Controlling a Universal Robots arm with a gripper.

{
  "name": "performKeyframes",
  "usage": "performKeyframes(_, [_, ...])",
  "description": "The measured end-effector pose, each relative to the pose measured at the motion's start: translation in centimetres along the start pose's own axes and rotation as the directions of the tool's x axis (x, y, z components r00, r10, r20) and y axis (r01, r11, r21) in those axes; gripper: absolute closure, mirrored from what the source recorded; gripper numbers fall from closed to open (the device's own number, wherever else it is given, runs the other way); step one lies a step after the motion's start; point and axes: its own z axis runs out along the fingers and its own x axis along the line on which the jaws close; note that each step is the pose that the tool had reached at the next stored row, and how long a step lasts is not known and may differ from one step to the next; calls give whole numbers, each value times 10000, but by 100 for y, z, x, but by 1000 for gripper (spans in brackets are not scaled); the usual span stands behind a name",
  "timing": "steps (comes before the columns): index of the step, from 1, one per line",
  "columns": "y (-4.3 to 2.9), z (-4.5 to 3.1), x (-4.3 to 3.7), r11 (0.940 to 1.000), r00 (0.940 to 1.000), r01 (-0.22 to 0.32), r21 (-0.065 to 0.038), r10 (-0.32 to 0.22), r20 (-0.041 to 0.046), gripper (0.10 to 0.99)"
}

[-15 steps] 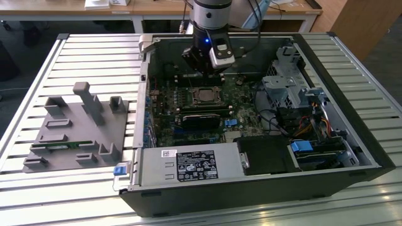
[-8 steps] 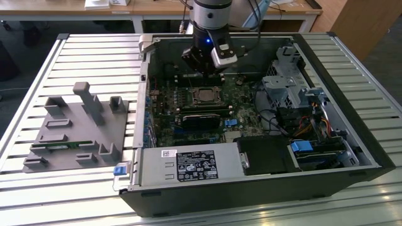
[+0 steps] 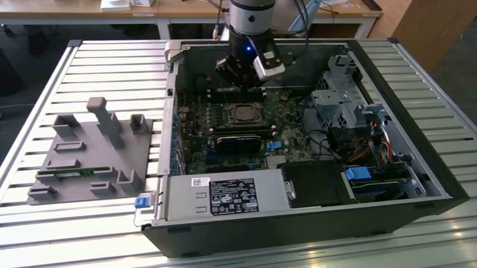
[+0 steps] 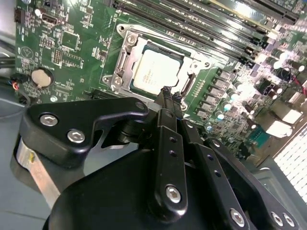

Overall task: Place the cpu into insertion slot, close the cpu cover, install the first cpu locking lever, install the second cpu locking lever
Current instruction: 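Install the first cpu locking lever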

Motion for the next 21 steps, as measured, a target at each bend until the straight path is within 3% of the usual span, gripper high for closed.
performKeyframes(8, [-13, 2, 81, 9999, 9999, 130, -3, -130, 1, 980])
performKeyframes(12, [-13, -20, 83, 9999, 9999, 151, -2, -151, 1, 980])
performKeyframes(15, [-16, -22, 103, 9997, 9997, 231, -8, -231, 27, 980])
performKeyframes(17, [-25, -22, 159, 9997, 9997, 239, -11, -238, 59, 980])
performKeyframes(21, [-28, -18, 175, 9997, 9997, 240, -14, -239, 72, 980])
